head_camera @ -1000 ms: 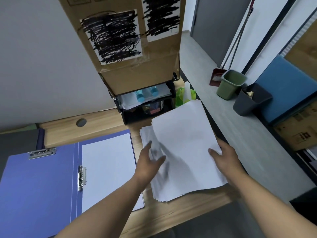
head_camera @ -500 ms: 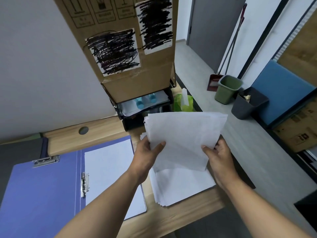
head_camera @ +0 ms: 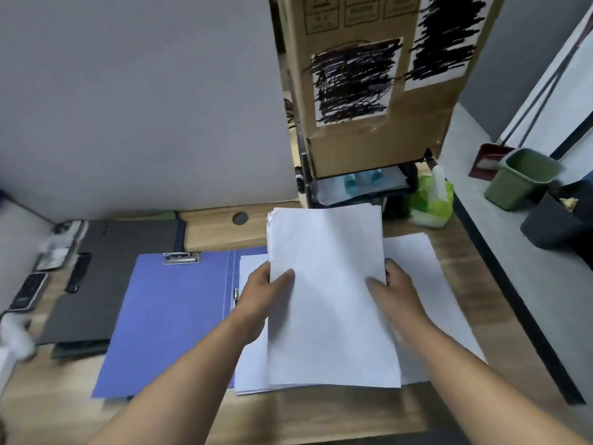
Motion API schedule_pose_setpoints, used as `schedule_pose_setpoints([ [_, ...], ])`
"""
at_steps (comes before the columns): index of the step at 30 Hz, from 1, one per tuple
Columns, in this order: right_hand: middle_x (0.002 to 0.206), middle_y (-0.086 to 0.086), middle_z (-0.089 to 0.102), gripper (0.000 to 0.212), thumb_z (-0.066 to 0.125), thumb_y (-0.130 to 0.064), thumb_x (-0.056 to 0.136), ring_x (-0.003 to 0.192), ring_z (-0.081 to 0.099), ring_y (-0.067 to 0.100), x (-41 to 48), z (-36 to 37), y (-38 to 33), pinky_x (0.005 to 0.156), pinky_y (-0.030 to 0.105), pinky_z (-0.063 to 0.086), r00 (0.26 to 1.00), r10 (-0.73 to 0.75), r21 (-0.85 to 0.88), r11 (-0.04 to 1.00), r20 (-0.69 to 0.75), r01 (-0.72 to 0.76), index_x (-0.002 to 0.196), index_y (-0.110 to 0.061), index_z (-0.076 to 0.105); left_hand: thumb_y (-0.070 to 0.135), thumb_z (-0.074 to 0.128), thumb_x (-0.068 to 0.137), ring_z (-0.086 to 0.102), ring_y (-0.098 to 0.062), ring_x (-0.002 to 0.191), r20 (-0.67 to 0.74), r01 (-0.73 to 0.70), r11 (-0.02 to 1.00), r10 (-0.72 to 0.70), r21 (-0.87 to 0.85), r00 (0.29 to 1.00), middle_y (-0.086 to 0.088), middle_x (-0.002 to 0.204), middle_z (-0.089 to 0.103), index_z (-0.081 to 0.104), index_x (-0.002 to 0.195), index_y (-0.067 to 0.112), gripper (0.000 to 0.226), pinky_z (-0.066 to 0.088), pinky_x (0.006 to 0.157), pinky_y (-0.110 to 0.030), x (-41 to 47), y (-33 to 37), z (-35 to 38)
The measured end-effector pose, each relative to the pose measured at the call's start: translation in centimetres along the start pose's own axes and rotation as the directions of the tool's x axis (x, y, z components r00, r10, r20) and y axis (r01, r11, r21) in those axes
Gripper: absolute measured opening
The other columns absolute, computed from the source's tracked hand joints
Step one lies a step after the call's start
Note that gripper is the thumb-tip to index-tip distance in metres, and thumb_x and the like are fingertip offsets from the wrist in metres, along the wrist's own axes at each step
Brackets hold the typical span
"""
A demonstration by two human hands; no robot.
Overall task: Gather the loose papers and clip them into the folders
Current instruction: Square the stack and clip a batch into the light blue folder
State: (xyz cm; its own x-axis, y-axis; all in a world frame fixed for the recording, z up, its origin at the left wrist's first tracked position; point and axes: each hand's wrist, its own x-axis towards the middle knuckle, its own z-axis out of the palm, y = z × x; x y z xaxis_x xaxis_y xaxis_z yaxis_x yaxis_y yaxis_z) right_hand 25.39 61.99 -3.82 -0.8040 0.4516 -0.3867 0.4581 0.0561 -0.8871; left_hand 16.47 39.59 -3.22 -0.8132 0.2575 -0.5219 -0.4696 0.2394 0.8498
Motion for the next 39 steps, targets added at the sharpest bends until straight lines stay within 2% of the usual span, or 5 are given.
schedule_pose_setpoints([
  [11, 0.1, -0.002, 0.067, 0.026, 0.052, -0.012, 0.084, 0.085, 0.064, 0.016, -0.3, 24.7, -1.2, 0.074, 0.031, 0.052, 0.892, 0.271, -0.303, 0.939, 0.363, -0.162, 0.108, -0.021, 0.056, 0.018, 0.064, 0.098, 0.078, -0.034, 0.091, -0.296, 0.257, 0.966, -0.242, 0.011, 0.924, -0.01, 0.099, 0.081, 0.074, 0.112, 0.009, 0.019, 0.061, 0.089, -0.055, -0.2, -6.5, -24.8],
  [18, 0.12, 0.002, 0.049, 0.067, 0.046, -0.004, 0.088, 0.109, 0.052, 0.023, 1.7, 36.2, -4.4, 0.082, 0.036, 0.047, 0.953, -0.053, -0.574, 0.788, 0.298, 0.223, 0.149, -0.027, 0.034, 0.007, 0.071, 0.095, 0.071, -0.028, 0.081, -0.221, 0.433, 0.891, -0.453, -0.134, 0.864, -0.004, 0.075, 0.078, 0.06, 0.096, 0.008, 0.01, 0.058, 0.077, -0.039, 3.0, -9.1, -33.3],
  [25, 0.097, 0.004, 0.055, 0.1, 0.05, -0.006, 0.089, 0.073, 0.056, 0.023, 3.7, 45.3, -8.5, 0.053, 0.032, 0.039, 0.86, 0.12, -0.716, 0.617, 0.496, 0.327, 0.156, -0.051, -0.008, 0.006, 0.073, 0.093, 0.075, -0.024, 0.065, -0.105, 0.528, 0.836, -0.545, -0.151, 0.832, -0.012, 0.082, 0.079, 0.071, 0.108, -0.002, 0.017, 0.058, 0.051, -0.028, 4.5, -9.9, -35.2],
  [31, 0.15, 0.005, 0.045, 0.095, 0.051, -0.01, 0.089, 0.111, 0.062, 0.032, 3.9, 47.3, -6.9, 0.074, 0.036, 0.049, 0.908, 0.091, -0.821, 0.47, 0.41, 0.323, 0.159, -0.045, -0.003, 0.006, 0.069, 0.096, 0.078, -0.035, 0.091, -0.021, 0.545, 0.809, -0.562, -0.223, 0.827, -0.019, 0.098, 0.08, 0.071, 0.112, -0.004, 0.02, 0.063, 0.081, -0.047, 4.9, -10.6, -35.8],
  [39, 0.128, 0.007, 0.053, 0.064, 0.049, -0.003, 0.086, 0.106, 0.058, 0.035, 5.1, 46.6, -7.5, 0.081, 0.041, 0.052, 0.91, -0.059, -0.682, 0.642, 0.411, 0.35, 0.141, -0.033, 0.035, 0.006, 0.07, 0.095, 0.077, -0.037, 0.096, -0.013, 0.527, 0.809, -0.549, -0.261, 0.835, -0.02, 0.103, 0.079, 0.07, 0.117, -0.004, 0.024, 0.063, 0.076, -0.042, 4.7, -10.8, -35.7],
])
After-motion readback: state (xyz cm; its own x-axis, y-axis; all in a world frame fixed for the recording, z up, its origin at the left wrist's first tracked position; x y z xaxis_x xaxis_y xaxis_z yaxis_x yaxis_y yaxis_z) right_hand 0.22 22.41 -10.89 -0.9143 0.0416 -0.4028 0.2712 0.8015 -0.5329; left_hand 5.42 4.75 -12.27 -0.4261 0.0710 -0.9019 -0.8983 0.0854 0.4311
